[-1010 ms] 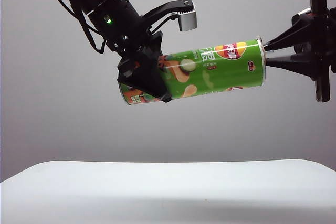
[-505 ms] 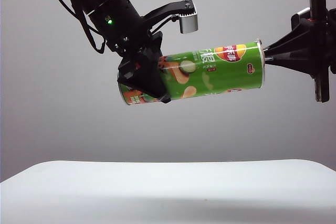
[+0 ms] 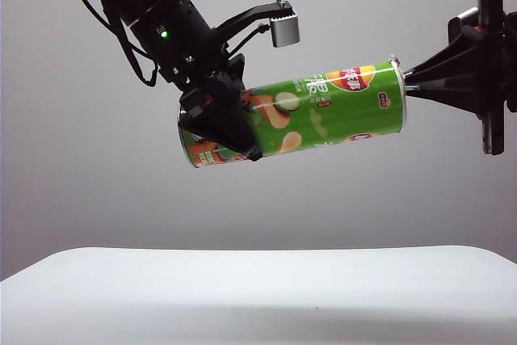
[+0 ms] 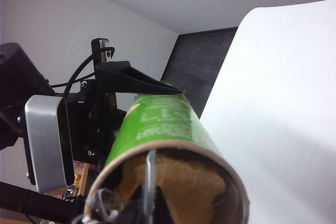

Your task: Pick up the green tub of chips from the desk, pull out the transparent container with the chips inside partially, and then place the chips back on the desk.

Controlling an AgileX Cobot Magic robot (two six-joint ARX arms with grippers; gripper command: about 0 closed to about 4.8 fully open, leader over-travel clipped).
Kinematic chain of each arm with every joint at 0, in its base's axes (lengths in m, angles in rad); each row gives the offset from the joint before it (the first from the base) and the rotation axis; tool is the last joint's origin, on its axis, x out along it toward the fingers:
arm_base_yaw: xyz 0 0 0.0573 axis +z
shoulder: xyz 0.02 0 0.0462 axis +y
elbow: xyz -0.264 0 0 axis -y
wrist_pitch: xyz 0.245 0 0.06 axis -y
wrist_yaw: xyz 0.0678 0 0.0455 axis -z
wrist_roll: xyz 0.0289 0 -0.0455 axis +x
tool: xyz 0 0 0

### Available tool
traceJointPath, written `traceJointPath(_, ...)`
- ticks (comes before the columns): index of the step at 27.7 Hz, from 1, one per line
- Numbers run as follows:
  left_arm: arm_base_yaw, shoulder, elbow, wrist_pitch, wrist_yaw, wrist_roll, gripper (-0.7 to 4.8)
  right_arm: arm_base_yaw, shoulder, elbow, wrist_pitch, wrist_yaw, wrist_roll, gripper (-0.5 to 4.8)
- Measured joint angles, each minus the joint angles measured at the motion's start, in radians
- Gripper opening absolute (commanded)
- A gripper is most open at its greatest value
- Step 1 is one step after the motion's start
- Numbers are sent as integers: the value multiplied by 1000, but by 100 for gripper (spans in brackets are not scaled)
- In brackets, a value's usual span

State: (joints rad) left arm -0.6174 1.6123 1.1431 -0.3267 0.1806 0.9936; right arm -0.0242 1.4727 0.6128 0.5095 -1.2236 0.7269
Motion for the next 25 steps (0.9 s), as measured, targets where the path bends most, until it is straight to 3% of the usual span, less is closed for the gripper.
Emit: traceJointPath(25,4,-3,0,-23,-65,-8,263,-36,13,0,-12,3,-43,-9)
